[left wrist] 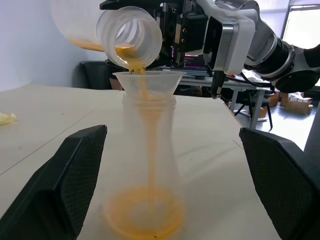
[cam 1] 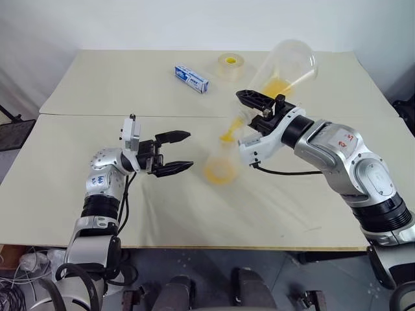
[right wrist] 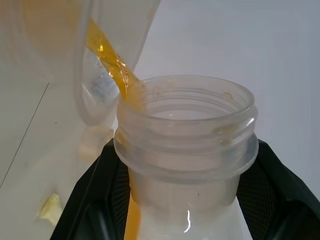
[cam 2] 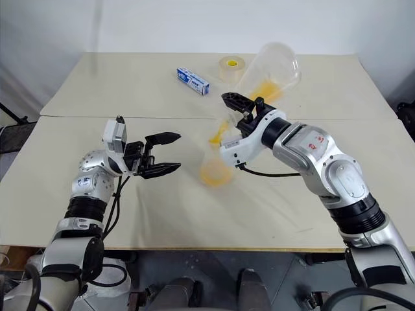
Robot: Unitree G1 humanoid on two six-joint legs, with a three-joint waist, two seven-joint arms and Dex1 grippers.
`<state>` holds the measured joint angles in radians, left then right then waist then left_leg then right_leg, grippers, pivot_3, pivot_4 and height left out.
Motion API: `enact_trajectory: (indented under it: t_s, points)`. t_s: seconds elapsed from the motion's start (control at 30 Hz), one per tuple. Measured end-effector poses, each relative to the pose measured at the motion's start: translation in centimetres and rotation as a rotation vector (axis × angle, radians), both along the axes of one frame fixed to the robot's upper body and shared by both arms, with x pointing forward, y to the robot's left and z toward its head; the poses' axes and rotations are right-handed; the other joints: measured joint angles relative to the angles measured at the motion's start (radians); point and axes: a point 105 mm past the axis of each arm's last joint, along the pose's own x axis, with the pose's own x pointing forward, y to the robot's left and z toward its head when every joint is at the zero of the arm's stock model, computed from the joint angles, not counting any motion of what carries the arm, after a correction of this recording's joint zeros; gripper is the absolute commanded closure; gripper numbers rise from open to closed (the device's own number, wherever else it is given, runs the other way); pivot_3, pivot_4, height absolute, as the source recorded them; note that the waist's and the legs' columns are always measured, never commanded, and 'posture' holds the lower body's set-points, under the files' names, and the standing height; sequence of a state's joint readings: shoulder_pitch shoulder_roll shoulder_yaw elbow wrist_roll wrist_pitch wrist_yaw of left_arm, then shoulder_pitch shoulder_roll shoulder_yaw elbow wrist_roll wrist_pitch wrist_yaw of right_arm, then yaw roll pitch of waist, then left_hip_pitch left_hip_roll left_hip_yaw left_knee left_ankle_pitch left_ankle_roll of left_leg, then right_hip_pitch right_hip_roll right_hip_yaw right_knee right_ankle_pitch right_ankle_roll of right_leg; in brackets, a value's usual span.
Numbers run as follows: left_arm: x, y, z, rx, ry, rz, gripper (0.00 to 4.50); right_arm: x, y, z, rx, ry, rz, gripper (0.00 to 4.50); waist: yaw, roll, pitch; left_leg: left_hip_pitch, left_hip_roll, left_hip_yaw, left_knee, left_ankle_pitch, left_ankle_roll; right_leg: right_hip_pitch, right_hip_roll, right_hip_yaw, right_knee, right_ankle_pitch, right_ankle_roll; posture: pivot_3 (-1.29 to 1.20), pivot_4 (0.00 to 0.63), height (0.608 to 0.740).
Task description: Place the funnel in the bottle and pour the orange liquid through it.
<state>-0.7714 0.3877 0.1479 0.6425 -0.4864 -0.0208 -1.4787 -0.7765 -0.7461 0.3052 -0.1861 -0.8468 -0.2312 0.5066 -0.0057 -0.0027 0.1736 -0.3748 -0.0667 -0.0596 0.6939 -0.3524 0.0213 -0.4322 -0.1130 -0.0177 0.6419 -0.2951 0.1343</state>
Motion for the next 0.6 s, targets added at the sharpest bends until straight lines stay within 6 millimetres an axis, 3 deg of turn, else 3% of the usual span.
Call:
enact_trajectory:
  t_s: [0.6]
  points:
    - [-0.02, -0.39, -0.1, -0.011, 0.002, -0.009, 0.0, -0.01, 0.04, 0.3, -0.06, -0.032, 0.016, 2.07, 0.0, 0.0, 0.0, 0.0, 0.0, 0.0, 0.0, 0.0, 0.0, 0.0, 0.0, 0.0, 0.0, 0.0, 0.0, 0.0, 0.15, 0.74]
